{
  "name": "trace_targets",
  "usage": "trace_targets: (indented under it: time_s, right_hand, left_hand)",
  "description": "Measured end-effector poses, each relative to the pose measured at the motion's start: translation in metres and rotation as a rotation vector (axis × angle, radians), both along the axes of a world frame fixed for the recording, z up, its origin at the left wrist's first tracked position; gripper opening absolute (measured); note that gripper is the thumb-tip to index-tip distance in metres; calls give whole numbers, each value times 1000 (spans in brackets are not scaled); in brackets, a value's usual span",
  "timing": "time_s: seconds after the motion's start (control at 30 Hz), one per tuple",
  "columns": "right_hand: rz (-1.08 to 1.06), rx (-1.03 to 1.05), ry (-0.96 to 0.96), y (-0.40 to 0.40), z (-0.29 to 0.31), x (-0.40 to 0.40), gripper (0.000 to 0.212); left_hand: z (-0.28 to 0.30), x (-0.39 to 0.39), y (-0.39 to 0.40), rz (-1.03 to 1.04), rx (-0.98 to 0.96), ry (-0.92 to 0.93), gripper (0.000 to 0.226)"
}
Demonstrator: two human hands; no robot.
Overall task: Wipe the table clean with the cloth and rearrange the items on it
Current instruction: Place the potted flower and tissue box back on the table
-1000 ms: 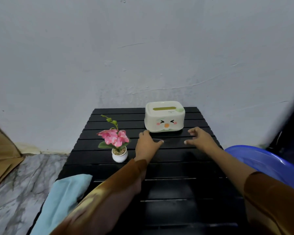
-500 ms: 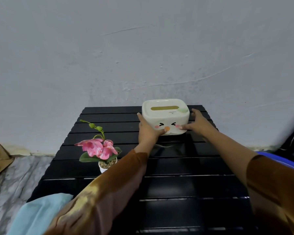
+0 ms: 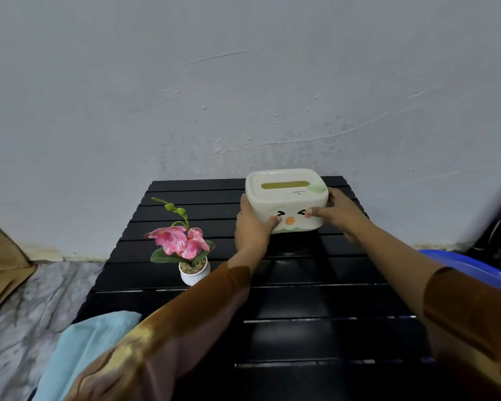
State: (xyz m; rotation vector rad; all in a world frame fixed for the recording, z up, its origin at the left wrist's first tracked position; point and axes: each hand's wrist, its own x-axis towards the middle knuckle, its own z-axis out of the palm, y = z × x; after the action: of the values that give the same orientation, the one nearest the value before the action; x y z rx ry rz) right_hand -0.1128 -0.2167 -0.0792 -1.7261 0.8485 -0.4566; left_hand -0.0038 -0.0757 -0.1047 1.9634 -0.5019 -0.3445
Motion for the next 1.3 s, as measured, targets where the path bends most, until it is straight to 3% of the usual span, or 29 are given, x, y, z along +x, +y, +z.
trace_targets:
  time_s: [0.33,0.63,1.3]
  right_hand:
    - [-14,5,-14,63,28,-55,71]
    - [-29,70,-17,112,20,-88,71]
    - [-131,98,-52,134,-14,-86,75]
  left_hand:
    - [25,-47,63,-52,-27,-4,78]
    - [14,-74,109,-94,-11,24,85]
    - [1,-61,121,-175,51,41,83]
